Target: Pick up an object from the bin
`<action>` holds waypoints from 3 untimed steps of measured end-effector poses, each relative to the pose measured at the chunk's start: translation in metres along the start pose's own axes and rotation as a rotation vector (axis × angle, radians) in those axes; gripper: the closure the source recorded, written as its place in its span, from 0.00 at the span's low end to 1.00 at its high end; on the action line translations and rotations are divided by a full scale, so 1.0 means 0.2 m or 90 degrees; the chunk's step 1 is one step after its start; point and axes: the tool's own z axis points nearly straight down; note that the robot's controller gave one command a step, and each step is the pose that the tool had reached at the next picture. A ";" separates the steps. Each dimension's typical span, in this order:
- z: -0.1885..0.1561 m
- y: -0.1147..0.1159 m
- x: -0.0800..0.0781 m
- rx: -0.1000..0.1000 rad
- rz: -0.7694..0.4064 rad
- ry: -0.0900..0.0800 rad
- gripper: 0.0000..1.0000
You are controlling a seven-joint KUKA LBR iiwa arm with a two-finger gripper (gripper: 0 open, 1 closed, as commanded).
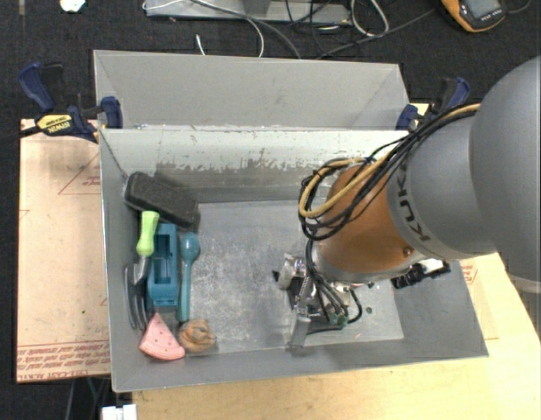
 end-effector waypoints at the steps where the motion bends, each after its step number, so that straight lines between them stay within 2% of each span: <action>1: 0.00 -0.08 0.01 0.000 0.082 0.000 0.00; 2: -0.31 -0.36 -0.14 0.000 0.151 -0.005 0.00; 3: -0.02 -0.38 -0.18 0.000 0.145 0.006 0.00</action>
Offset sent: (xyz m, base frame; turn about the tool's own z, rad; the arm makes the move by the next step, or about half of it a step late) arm 0.0154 -0.0713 0.0590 0.2290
